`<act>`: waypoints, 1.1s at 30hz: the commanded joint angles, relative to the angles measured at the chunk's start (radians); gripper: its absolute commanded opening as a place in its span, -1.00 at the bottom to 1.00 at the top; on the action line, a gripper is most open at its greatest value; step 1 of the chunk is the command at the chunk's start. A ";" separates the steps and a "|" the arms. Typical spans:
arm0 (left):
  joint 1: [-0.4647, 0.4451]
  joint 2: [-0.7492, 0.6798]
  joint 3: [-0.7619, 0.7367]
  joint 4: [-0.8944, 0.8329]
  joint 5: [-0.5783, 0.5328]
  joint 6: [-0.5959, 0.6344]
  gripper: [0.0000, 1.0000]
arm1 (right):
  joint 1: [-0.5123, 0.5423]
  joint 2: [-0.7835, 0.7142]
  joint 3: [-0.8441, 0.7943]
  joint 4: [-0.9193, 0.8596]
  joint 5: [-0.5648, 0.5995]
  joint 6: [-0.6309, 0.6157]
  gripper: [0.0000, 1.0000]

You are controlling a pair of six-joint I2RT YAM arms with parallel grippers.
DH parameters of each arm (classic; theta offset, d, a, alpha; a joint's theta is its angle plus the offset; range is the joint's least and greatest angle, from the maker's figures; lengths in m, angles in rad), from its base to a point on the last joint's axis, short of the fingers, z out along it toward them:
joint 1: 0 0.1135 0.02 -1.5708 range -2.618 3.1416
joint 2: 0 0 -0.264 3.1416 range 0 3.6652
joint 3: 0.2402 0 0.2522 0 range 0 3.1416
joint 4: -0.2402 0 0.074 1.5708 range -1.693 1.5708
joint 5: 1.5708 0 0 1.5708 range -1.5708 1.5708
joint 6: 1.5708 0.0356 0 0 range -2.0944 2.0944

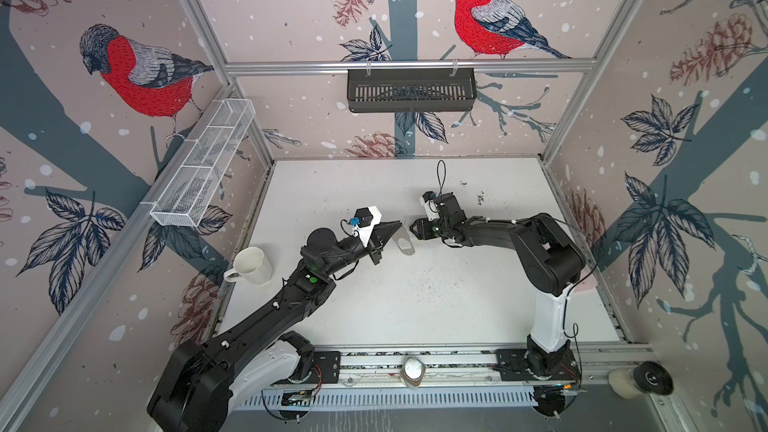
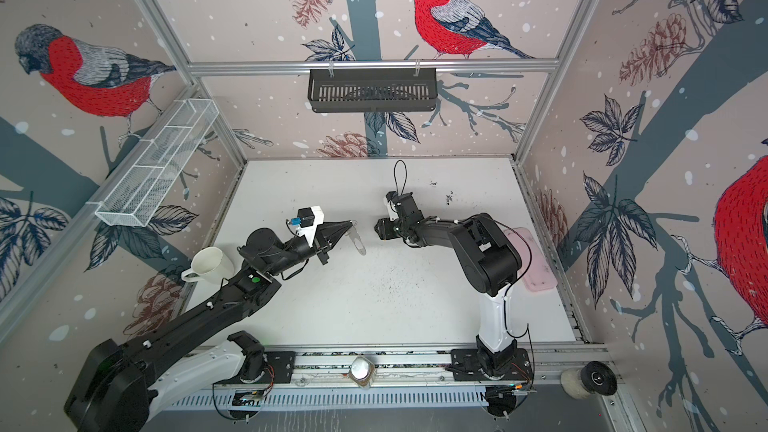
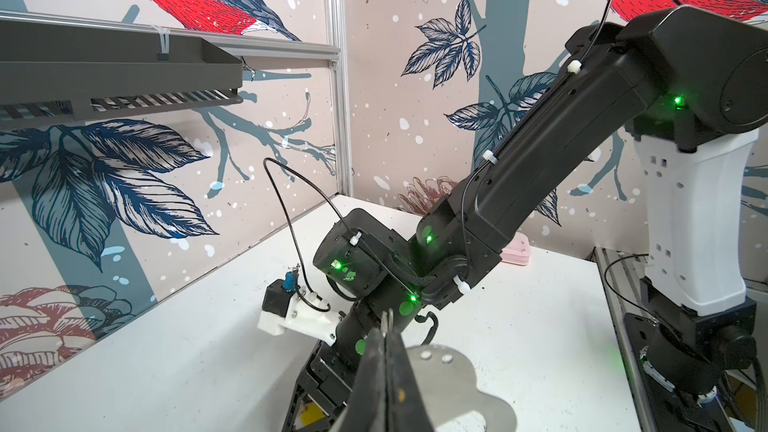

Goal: Put the keys on the keyring
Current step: 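Lower the right gripper and close it on the key's ring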

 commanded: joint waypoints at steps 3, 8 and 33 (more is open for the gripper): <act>-0.001 -0.009 -0.003 0.030 0.000 -0.002 -1.00 | 0.009 -0.036 -0.003 -0.024 0.054 -0.072 0.14; -0.001 -0.009 -0.009 0.036 -0.001 -0.006 -1.00 | 0.037 -0.033 -0.002 -0.067 0.155 -0.135 0.05; 0.001 -0.035 -0.019 0.026 -0.011 -0.007 -1.00 | 0.103 0.008 0.037 -0.082 0.382 -0.178 -0.45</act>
